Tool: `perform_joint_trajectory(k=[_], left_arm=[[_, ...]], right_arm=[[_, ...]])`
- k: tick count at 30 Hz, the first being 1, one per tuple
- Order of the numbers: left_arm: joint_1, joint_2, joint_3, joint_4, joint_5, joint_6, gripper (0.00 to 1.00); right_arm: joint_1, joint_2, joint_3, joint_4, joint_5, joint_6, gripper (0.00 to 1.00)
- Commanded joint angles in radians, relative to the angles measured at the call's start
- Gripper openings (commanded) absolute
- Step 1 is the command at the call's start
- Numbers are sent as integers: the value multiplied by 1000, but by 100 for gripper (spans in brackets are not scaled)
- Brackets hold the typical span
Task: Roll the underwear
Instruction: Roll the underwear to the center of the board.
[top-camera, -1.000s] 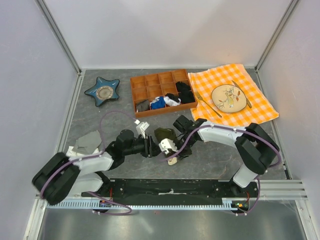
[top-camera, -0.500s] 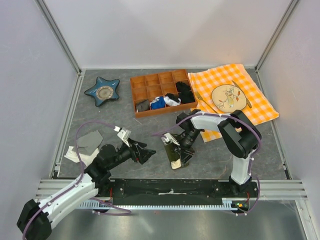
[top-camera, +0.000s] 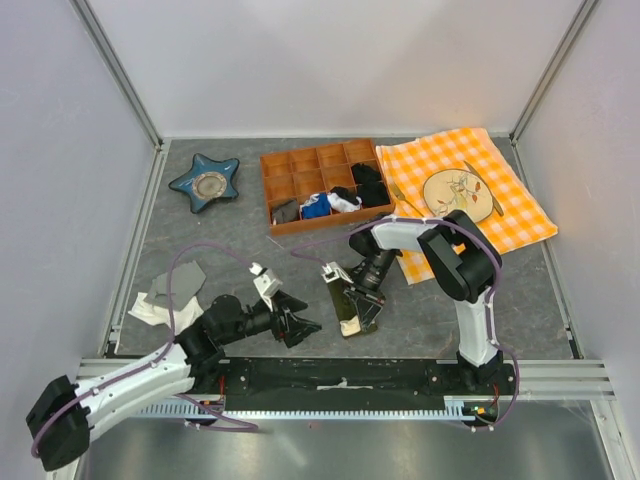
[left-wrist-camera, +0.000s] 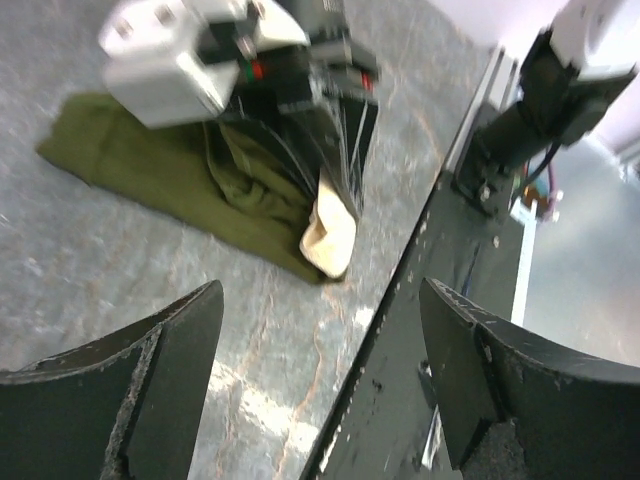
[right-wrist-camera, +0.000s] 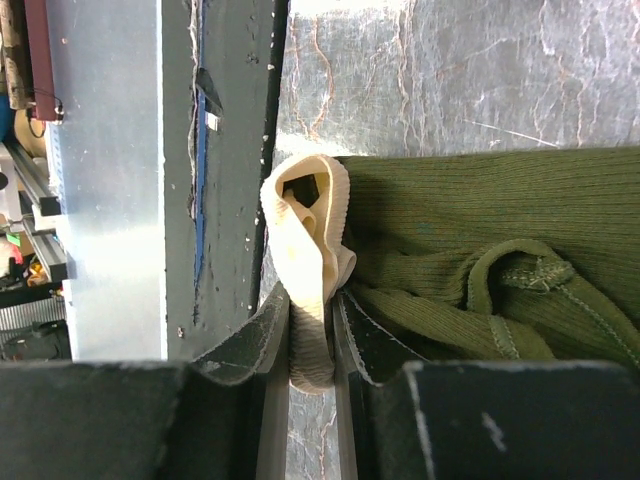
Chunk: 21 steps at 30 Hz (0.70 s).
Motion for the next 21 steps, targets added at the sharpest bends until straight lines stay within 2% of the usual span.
perform_joint_trajectory(k=[1,5,10,21], left_arm=[[-95,107,-3,60,-100,112,85],[-248,233,85,23,-225,212,85],[-296,398,141,46,-266,305,84],[-431,583,241,73,-381,439,84]], right_arm=[[-5,41,22,-6,25,-22,24],[-11,54,34,-24,16,-34,24],[-20,68,50,-61,3,-55,24],[-39,96,68,-87,-9,-75,25]])
